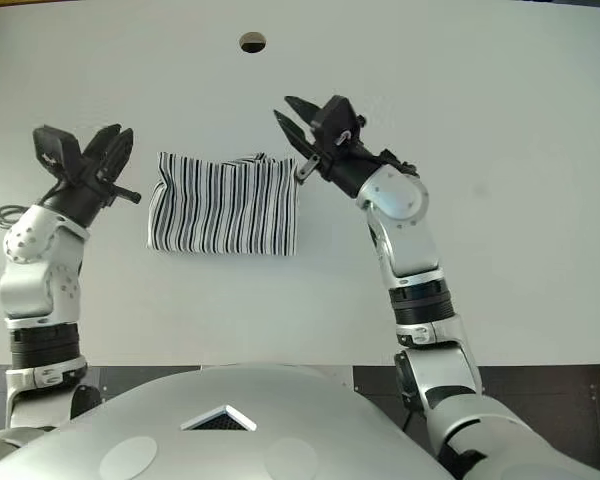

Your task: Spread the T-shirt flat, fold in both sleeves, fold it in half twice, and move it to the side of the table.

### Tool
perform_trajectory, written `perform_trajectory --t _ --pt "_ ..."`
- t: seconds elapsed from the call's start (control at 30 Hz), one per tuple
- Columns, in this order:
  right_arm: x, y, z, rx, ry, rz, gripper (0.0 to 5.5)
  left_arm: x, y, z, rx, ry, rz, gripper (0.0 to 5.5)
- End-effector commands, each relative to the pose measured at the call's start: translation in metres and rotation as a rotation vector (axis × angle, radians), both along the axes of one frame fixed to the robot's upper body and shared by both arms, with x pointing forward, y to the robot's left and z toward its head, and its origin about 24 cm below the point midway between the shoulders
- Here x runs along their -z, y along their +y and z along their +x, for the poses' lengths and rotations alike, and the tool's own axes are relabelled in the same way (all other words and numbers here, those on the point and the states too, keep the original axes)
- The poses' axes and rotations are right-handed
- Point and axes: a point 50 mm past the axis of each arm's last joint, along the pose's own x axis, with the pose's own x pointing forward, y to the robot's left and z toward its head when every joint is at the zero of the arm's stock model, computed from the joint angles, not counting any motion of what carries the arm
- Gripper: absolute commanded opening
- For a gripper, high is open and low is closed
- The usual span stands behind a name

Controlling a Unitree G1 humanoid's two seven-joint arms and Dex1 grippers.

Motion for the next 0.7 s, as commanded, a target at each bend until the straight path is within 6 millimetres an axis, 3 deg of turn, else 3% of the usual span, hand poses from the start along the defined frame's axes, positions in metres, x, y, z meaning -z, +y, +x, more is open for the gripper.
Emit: perform_trajectory --t 0.03,0.23,0.33,0.43,0.53,0.7 --pt "0.027 0.032 -0.015 -0.066 0.049 -0.070 0.19 0.012 0.001 -0.009 -0.129 -0.133 0.073 0.13" --pt "0.077 0.079 -0.022 -0.163 0.200 -0.188 0.14 0.033 0.000 -0.018 -0.215 -0.222 -0.010 0.11" --pt "0.099 0.094 -0.024 -0.156 0.273 -0.279 0.14 0.032 -0.008 -0.015 -0.180 -0.264 0.013 0.11" --pt "0.120 0.096 -0.025 -0.117 0.314 -0.418 0.14 0.034 -0.007 -0.015 -0.193 -0.263 -0.019 0.11" --pt "0.131 0.068 -0.019 -0.041 0.292 -0.545 0.14 0.034 -0.002 -0.019 -0.224 -0.262 -0.040 0.11" --pt "0.134 -0.049 -0.012 0.233 0.334 -0.691 0.14 0.031 0.001 -0.030 -0.265 -0.276 -0.043 0.11"
